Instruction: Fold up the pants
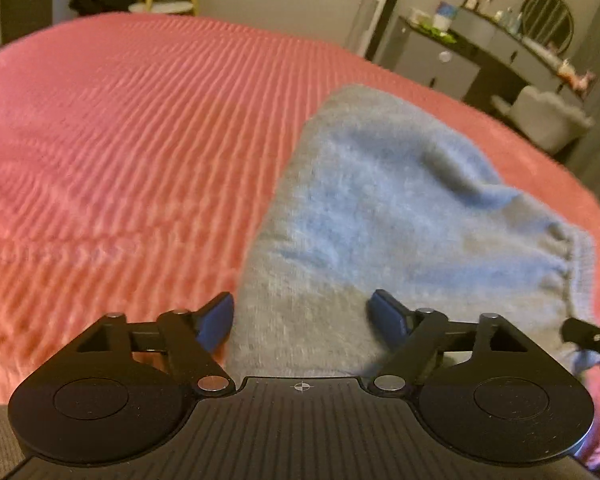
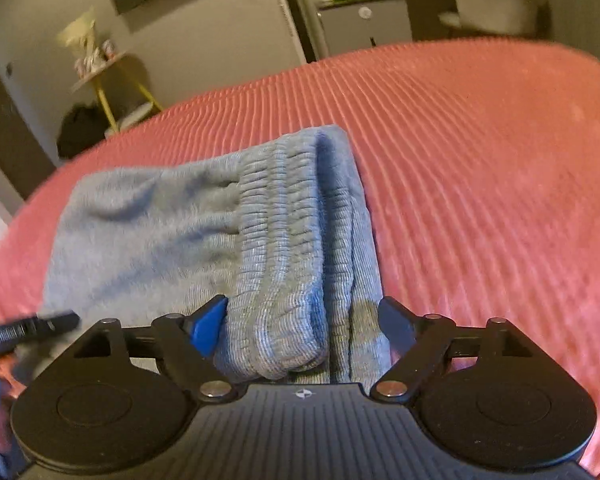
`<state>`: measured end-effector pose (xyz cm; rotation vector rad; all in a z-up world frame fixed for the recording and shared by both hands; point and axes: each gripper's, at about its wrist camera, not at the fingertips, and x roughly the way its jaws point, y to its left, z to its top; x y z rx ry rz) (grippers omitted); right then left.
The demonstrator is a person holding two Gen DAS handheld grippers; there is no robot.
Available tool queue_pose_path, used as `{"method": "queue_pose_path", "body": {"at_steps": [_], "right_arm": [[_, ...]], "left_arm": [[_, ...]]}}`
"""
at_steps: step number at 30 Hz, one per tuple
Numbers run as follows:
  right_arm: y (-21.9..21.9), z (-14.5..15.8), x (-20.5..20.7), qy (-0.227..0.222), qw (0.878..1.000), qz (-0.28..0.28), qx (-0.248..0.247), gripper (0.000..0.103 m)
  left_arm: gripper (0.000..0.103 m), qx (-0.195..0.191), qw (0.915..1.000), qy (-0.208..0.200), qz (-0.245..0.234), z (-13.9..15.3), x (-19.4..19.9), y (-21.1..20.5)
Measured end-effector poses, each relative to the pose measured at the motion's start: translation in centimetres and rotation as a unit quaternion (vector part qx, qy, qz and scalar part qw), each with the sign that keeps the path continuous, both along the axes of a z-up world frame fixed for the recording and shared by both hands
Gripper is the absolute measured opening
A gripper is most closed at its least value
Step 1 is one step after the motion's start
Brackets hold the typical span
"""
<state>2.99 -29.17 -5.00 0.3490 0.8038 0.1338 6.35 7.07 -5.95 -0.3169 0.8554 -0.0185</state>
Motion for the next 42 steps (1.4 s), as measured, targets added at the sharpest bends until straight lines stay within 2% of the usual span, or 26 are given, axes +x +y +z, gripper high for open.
{"method": "queue_pose_path", "body": {"at_steps": [3,8,12,15,19,20,22,27,28,30,32,39,42], "right_arm": [[-0.9,-0.2,0.1,0.010,1.000,-0.013,0.012,0.090],[-0.7,-0.8,0.9,0.023,1.000,-0.012,0.005,0.098],[-2.2,-2.3,2.3,0.049,0.996,-0.014,0.075,0.099],[-2.5,-2.5,2.6,0.039,0.995,-0.005,0.088,0.099],[-2.6,-2.8,3.3,0.035,0.994,0.010,0.106,0.099],[-2.7,-2.9,3.5,0.034,0.993,0.014,0.110,0.099],[-2.8,-3.0,4.1,0.029,0.992,0.022,0.120,0.099],[-2.9,-3.4,4.9,0.017,0.991,0.029,0.132,0.099],[-2.8,-3.4,4.9,0.012,0.991,0.032,0.126,0.096],[-2.6,-3.3,4.9,0.004,0.993,0.040,0.114,0.085],[-2.7,-3.4,5.0,-0.001,0.992,0.046,0.120,0.081],[-3.0,-3.6,5.2,0.001,0.990,0.044,0.135,0.085],[-3.4,-3.8,5.1,-0.002,0.989,0.045,0.139,0.086]], "left_arm": [[0.081,-0.011,0.9998,0.000,0.016,0.0,-0.1,0.9],[0.081,-0.036,0.9991,0.019,0.010,-0.4,-0.2,1.6],[0.084,-0.051,0.9982,0.029,0.005,-1.1,0.5,1.4],[0.084,-0.067,0.9971,0.034,0.004,-1.5,1.1,1.4],[0.085,-0.070,0.9969,0.036,-0.009,-1.7,2.1,1.5],[0.084,-0.073,0.9965,0.037,-0.014,-1.7,2.2,1.6],[0.074,-0.082,0.9957,0.035,-0.025,-1.7,2.5,1.9],[0.074,-0.095,0.9941,0.042,-0.031,-1.9,3.2,2.0],[0.074,-0.096,0.9941,0.042,-0.031,-2.0,3.3,2.0],[0.076,-0.095,0.9942,0.041,-0.031,-2.0,3.4,1.9],[0.077,-0.091,0.9945,0.041,-0.031,-2.1,3.4,1.8],[0.080,-0.090,0.9947,0.040,-0.030,-2.0,3.6,1.2],[0.079,-0.093,0.9950,0.034,-0.007,-1.9,3.4,1.7]]}}
